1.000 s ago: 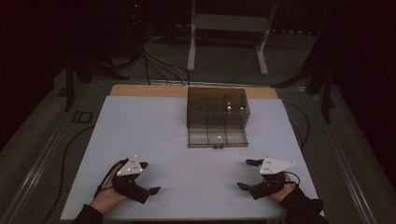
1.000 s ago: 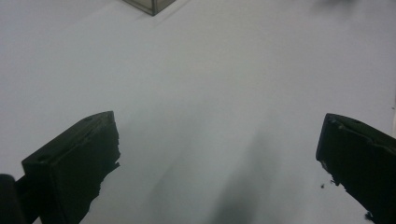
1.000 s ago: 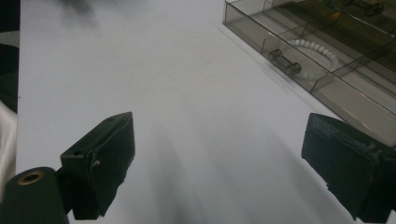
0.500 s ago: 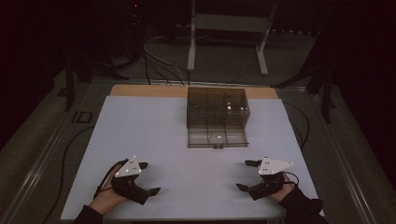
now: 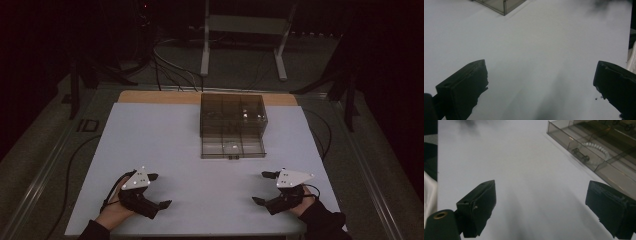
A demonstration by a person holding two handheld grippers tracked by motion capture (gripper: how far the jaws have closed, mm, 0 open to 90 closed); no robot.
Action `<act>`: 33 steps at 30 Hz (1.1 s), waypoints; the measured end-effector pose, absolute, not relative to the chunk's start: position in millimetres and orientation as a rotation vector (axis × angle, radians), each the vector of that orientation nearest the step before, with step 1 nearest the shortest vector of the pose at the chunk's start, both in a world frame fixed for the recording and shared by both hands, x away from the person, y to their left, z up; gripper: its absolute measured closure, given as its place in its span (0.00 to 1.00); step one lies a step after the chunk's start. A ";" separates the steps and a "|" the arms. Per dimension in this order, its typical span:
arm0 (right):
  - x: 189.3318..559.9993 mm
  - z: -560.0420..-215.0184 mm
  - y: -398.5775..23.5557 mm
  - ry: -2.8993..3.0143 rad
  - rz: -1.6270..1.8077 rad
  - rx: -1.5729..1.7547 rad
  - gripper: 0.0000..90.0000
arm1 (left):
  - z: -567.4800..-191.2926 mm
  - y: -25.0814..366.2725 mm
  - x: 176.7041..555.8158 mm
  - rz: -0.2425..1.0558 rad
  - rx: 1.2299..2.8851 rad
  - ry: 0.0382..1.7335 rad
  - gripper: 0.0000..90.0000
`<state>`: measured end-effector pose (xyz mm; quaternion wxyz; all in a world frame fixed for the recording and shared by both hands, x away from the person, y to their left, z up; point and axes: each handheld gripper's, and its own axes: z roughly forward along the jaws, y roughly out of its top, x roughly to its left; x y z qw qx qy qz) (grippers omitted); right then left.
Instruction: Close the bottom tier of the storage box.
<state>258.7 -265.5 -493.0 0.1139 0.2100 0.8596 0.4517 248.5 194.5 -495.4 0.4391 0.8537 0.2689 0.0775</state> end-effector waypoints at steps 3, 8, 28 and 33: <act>258.9 -486.2 -264.6 2.507 1.337 0.606 0.11 | -495.1 194.2 248.1 0.189 2.118 0.668 0.00; 258.4 -474.6 -263.7 2.495 1.340 0.591 0.11 | -494.5 194.1 247.9 0.189 2.117 0.666 0.00; 269.2 -429.4 -261.2 2.377 1.317 0.603 0.11 | -493.0 193.1 247.2 0.193 2.109 0.661 0.00; 272.9 -423.2 -257.3 2.350 1.313 0.607 0.11 | -491.9 193.3 246.4 0.195 2.102 0.658 0.00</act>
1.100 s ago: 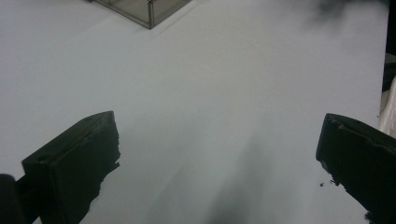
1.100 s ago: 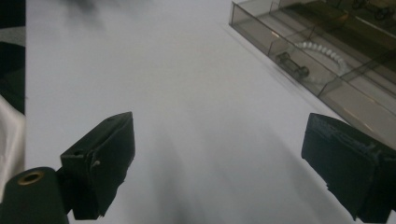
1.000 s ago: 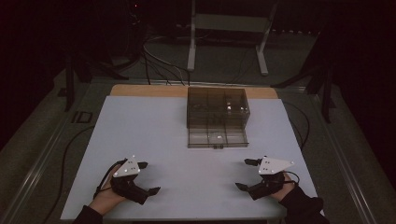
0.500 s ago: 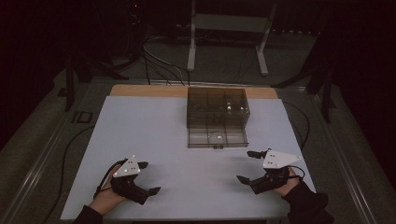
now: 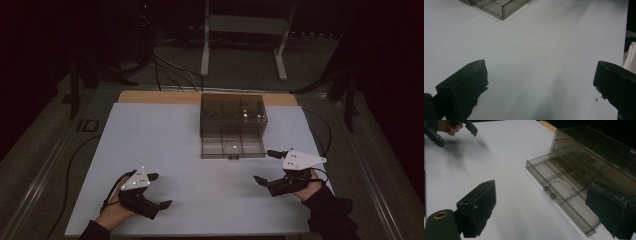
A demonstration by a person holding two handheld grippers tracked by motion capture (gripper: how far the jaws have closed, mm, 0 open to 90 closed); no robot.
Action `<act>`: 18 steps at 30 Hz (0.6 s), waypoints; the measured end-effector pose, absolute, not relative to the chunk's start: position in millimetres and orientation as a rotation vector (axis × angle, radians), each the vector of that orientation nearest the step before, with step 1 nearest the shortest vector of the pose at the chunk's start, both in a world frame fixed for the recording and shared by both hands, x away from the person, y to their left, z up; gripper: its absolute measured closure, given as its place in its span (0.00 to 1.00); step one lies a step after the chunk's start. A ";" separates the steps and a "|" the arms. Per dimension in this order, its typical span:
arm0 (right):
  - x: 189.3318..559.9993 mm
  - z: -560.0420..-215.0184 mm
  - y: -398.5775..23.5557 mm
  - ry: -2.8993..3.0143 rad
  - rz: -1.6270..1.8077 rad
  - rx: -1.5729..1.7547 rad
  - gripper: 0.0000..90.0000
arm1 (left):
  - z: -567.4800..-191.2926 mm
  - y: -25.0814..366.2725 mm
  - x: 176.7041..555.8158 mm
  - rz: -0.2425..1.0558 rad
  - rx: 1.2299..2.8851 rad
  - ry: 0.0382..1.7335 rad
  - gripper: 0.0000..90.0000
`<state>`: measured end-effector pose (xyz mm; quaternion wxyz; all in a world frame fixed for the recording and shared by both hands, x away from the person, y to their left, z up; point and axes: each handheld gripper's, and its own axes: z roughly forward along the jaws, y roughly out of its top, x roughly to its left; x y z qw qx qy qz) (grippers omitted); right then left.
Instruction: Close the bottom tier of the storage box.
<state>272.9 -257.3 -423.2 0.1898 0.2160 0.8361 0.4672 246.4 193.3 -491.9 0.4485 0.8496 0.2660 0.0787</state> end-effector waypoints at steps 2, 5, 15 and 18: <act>274.5 -422.1 -254.7 2.339 1.313 0.614 0.11 | -491.8 193.0 246.3 0.198 2.102 0.658 0.00; 277.2 -422.4 -250.6 2.322 1.304 0.630 0.11 | -491.8 193.0 246.3 0.196 2.101 0.658 0.00; 293.2 -426.6 -243.5 2.150 1.245 0.826 0.11 | -490.8 193.1 246.0 0.208 2.098 0.659 0.00; 297.8 -430.1 -242.8 2.101 1.231 0.878 0.11 | -490.5 192.8 245.5 0.208 2.094 0.660 0.00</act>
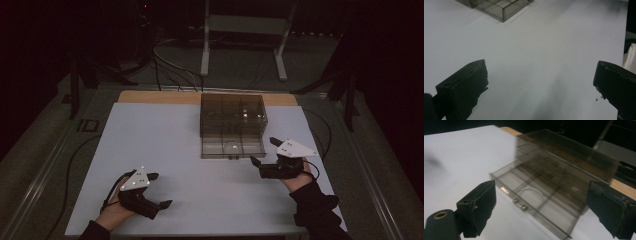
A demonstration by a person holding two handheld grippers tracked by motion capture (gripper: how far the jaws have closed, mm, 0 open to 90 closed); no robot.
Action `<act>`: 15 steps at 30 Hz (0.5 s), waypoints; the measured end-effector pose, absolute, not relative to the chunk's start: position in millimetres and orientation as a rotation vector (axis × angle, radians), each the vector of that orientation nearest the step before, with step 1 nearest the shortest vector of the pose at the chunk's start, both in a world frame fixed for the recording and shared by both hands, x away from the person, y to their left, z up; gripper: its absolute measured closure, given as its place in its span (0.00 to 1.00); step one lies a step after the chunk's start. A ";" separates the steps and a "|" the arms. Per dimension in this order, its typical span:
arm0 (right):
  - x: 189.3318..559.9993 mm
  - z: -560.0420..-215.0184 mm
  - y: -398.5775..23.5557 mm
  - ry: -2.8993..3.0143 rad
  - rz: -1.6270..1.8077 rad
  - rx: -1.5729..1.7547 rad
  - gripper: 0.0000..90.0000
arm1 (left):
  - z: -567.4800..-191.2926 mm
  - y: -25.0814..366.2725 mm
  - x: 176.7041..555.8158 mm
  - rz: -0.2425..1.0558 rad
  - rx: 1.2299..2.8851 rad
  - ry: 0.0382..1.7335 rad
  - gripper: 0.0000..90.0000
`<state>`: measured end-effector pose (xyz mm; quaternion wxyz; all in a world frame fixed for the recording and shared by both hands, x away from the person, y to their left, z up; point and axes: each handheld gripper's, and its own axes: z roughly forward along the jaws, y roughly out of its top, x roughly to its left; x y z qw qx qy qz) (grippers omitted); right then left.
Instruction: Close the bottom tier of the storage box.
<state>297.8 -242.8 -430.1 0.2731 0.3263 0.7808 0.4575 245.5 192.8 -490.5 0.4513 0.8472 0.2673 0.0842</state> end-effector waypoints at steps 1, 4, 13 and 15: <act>299.0 -431.6 -242.1 2.094 1.230 0.884 0.11 | -490.3 192.9 245.4 0.209 2.095 0.659 0.00; 301.5 -437.2 -238.7 2.067 1.189 0.903 0.11 | -490.1 193.0 245.4 0.213 2.091 0.661 0.00; 305.6 -461.1 -234.5 2.077 1.164 0.990 0.11 | -489.2 192.6 245.2 0.213 2.084 0.662 0.00; 307.0 -466.1 -233.7 2.098 1.160 1.012 0.11 | -489.0 192.7 245.3 0.218 2.083 0.663 0.00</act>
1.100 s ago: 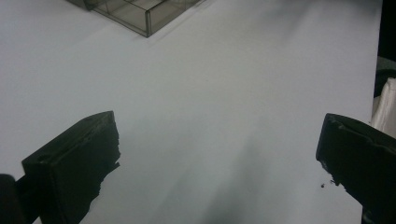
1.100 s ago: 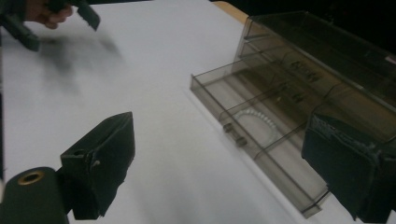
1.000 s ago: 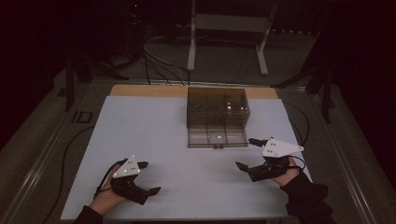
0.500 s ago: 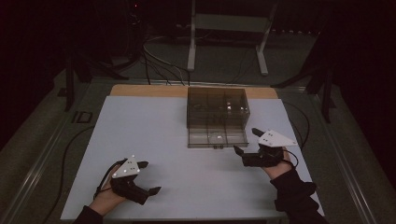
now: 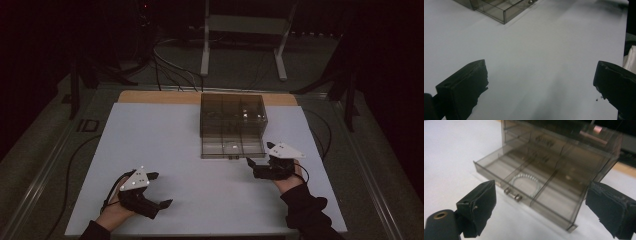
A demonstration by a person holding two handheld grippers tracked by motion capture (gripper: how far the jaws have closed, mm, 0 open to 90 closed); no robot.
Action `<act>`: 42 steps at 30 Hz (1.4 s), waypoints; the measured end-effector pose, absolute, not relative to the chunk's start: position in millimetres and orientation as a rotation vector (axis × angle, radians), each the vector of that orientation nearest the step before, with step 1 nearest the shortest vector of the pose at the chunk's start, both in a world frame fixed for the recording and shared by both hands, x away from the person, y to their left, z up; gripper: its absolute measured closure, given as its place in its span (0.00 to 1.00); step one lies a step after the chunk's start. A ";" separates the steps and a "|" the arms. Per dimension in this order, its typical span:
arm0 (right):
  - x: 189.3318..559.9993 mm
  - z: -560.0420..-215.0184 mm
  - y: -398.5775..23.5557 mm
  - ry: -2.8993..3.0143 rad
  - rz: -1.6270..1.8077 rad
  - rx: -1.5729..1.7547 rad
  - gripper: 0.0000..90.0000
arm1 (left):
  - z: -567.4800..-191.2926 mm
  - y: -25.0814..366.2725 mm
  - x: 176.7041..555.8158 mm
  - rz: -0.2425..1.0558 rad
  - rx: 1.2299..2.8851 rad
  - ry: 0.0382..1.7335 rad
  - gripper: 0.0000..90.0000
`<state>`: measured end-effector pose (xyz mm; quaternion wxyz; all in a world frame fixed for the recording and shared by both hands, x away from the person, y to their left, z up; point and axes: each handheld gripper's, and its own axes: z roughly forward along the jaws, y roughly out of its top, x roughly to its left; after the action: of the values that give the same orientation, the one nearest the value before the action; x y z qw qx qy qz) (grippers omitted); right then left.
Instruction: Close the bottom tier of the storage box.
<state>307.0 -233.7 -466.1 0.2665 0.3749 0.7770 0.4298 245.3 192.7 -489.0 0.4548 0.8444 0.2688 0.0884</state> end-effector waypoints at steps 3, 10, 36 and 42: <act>307.8 -475.2 -231.3 2.125 1.141 1.034 0.16 | -488.9 192.8 245.3 0.217 2.081 0.663 0.00; 309.9 -490.6 -226.4 2.189 1.112 1.050 0.25 | -488.9 192.6 245.4 0.215 2.075 0.666 0.00; 325.5 -510.0 -200.6 2.288 0.860 1.084 1.00 | -487.9 193.1 244.3 0.221 2.079 0.659 0.00; 331.2 -513.9 -195.6 2.301 0.848 1.094 1.00 | -488.1 193.3 244.2 0.221 2.073 0.660 0.00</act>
<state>331.2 -195.6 -513.9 0.2264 0.3969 0.8346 0.3077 244.2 193.3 -488.1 0.4595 0.8420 0.2681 0.0899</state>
